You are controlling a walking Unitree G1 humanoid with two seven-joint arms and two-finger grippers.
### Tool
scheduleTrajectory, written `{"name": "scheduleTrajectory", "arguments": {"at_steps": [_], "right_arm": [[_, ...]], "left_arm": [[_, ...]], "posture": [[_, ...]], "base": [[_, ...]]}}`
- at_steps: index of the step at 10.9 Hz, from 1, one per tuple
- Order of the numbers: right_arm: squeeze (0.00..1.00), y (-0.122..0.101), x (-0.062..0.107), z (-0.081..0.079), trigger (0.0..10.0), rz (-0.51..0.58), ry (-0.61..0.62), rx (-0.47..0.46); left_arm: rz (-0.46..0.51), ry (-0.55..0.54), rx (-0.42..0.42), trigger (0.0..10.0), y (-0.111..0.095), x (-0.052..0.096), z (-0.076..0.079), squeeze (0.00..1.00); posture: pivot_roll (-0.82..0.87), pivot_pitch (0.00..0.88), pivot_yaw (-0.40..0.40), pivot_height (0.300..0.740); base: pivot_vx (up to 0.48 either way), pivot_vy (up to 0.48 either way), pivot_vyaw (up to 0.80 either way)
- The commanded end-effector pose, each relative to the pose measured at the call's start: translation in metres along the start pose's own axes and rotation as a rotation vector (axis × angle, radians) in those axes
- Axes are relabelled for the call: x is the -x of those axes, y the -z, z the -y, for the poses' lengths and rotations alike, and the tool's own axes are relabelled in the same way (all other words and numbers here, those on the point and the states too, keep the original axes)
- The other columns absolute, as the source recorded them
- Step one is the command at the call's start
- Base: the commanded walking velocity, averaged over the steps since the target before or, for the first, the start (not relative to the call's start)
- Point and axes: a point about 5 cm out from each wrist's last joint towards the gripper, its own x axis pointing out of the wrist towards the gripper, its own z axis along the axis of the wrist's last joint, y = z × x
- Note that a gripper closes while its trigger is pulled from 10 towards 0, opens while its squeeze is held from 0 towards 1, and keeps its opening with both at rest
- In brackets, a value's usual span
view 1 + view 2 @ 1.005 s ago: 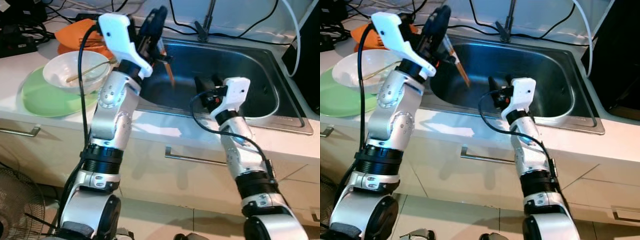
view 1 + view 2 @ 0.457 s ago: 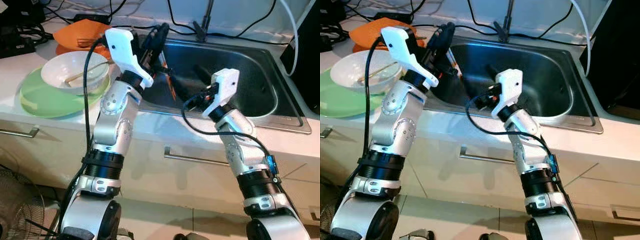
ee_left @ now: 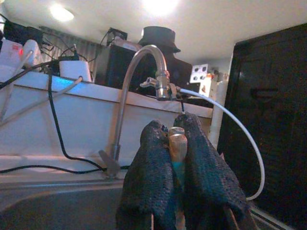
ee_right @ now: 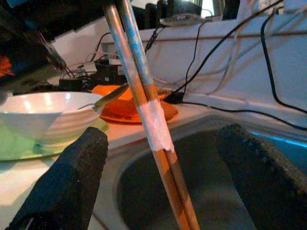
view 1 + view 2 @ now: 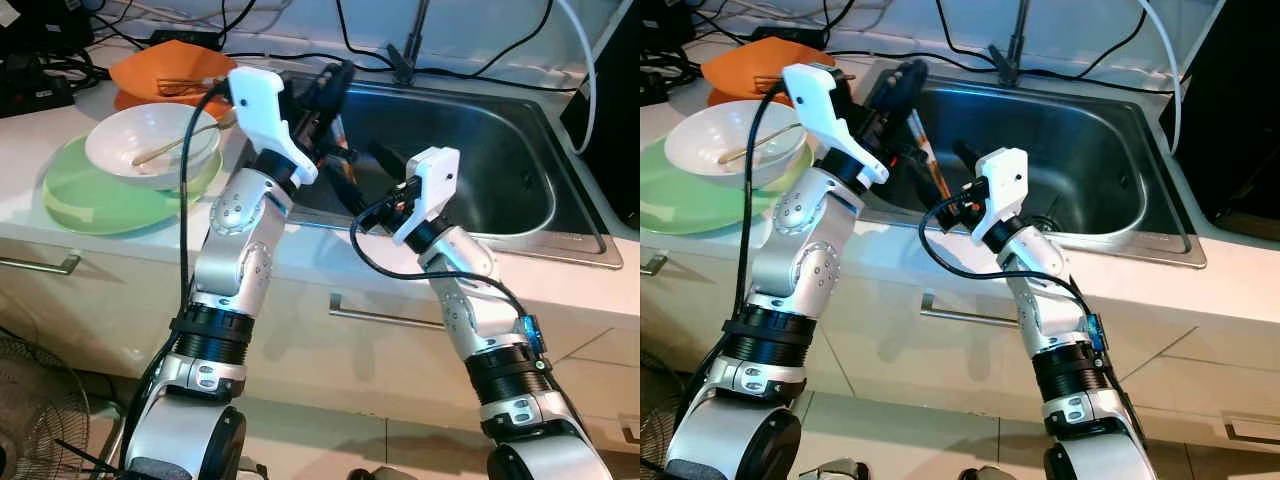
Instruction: Kitchen organization
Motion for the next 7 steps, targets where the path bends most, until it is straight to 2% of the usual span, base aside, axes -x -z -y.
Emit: {"name": "scheduleTrajectory", "arguments": {"at_steps": [1,7], "right_arm": [[0.00,0.001,-0.001,-0.001,10.0,-0.007,-0.016,-0.006],[0.00,0.003,-0.015,-0.004,10.0,0.010,0.027,-0.020]], "left_arm": [[-0.002,0.040,0.007,10.0,-0.001,0.000,0.006,0.00],[-0.048,0.115,0.038,10.0,0.004,0.002,0.012,0.00]], "posture": [[0.06,0.037,-0.042,0.740],[0.08,0.050,-0.043,0.740]], "base": [[0.000,0.000,0.00],[0.000,0.000,0.00]]}}
